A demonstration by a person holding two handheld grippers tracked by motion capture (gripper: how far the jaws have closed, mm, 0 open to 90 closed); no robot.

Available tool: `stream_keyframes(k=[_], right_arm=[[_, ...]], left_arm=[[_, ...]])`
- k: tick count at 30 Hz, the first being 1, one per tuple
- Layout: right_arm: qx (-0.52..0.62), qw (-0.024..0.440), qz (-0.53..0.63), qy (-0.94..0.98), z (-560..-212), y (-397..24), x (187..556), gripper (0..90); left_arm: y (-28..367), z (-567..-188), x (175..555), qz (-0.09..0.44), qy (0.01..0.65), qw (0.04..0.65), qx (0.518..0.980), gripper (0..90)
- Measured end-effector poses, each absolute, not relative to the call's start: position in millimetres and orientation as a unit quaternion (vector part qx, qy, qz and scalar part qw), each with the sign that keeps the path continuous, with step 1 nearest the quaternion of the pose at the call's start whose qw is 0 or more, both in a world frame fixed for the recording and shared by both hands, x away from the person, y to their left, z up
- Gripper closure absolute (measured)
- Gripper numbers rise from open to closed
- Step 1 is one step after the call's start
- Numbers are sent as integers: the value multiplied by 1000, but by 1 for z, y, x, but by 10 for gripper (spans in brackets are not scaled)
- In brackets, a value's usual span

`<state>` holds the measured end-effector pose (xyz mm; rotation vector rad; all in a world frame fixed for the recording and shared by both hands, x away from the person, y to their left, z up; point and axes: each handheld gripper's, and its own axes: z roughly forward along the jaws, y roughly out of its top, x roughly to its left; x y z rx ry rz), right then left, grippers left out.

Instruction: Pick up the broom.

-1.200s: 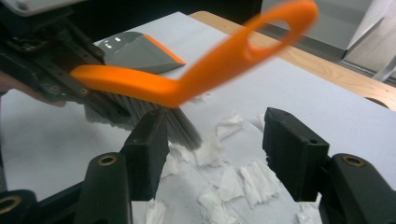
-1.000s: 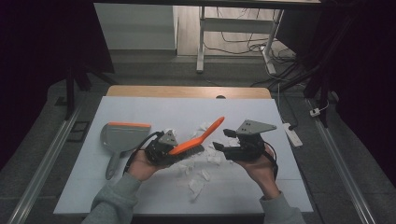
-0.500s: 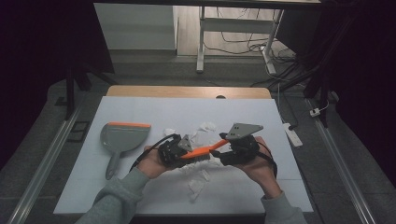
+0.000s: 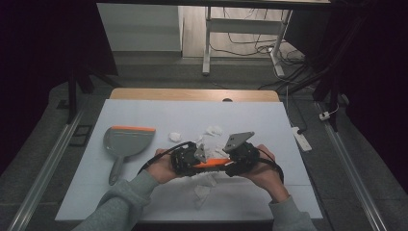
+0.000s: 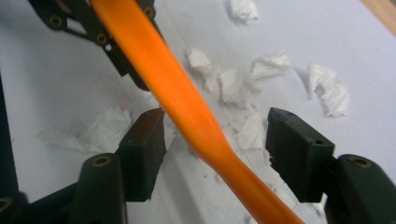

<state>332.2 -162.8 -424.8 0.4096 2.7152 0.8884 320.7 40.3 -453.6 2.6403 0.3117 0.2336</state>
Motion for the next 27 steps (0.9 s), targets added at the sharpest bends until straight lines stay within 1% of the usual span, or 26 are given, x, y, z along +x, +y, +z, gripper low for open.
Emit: stream_keyframes(k=[3, 7, 8, 9, 10, 13, 17, 22, 27], right_arm=[[132, 116, 293, 940, -429, -161, 333, 408], [114, 110, 272, 949, -436, -157, 331, 481], [110, 110, 266, 951, -437, -155, 330, 502], [92, 108, 253, 957, -440, -153, 329, 559], [92, 108, 253, 957, -440, -153, 329, 559], [75, 108, 238, 962, -446, -150, 326, 642], [61, 111, 245, 961, -444, -153, 325, 657], [57, 117, 251, 959, -441, -154, 324, 665], [52, 113, 258, 958, -439, -156, 322, 676]], left_arm=[[39, -452, 321, 83, 97, 221, 967, 790], [36, -452, 320, 79, 76, 219, 970, 790], [35, -452, 320, 77, 71, 218, 970, 790], [33, -453, 320, 76, 69, 219, 970, 790], [32, -452, 320, 73, 67, 220, 970, 790], [30, -450, 320, 77, 61, 215, 972, 790], [33, -449, 322, 70, 56, 229, 969, 785], [36, -445, 322, 76, 55, 241, 966, 780], [39, -444, 322, 75, 55, 252, 963, 767]])
